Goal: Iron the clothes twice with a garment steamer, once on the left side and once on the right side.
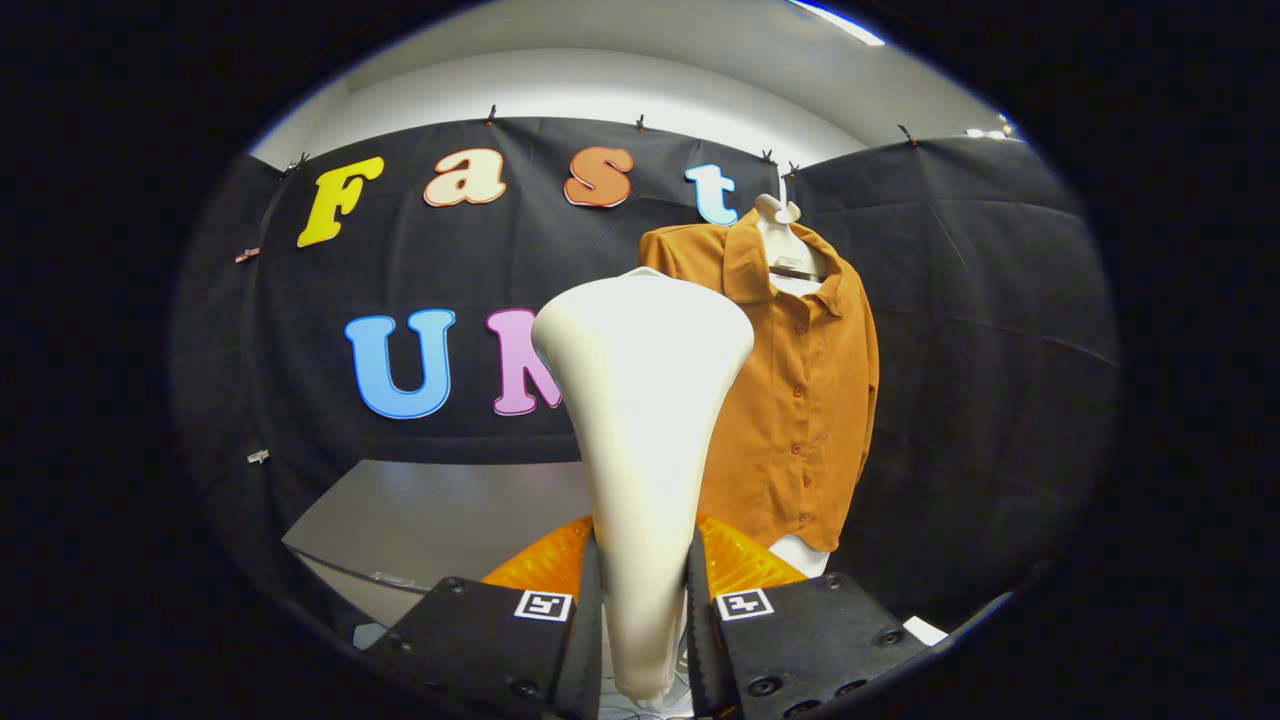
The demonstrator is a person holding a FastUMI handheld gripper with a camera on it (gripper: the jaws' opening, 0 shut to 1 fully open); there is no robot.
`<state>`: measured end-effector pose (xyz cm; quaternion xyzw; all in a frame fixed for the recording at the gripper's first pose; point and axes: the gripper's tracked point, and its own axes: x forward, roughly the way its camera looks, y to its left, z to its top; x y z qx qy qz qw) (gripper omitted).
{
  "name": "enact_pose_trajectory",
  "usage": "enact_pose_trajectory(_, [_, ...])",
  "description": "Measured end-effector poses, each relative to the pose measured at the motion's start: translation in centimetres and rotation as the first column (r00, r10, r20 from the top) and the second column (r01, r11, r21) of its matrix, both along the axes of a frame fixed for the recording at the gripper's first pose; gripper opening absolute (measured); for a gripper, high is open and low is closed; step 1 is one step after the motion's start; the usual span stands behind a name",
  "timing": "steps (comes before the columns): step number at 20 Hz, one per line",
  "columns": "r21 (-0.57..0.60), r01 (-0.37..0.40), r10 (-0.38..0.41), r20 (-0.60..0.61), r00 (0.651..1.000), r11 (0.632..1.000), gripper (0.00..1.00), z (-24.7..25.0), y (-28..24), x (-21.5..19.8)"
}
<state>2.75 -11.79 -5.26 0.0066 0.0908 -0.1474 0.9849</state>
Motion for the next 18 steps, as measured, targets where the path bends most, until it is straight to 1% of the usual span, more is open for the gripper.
enact_pose_trajectory(4, [0.006,0.004,-0.004,0.016,1.000,1.000,0.38,0.5,-5.9,1.9])
enact_pose_trajectory(8, [0.016,-0.026,0.026,0.022,0.999,1.000,0.38,0.5,-10.5,4.7])
enact_pose_trajectory(13, [0.050,-0.063,0.063,0.013,0.998,0.997,0.37,-0.2,-13.8,8.0])
enact_pose_trajectory(18, [0.075,-0.103,0.105,-0.022,0.994,0.992,0.38,-2.2,-15.3,11.0])
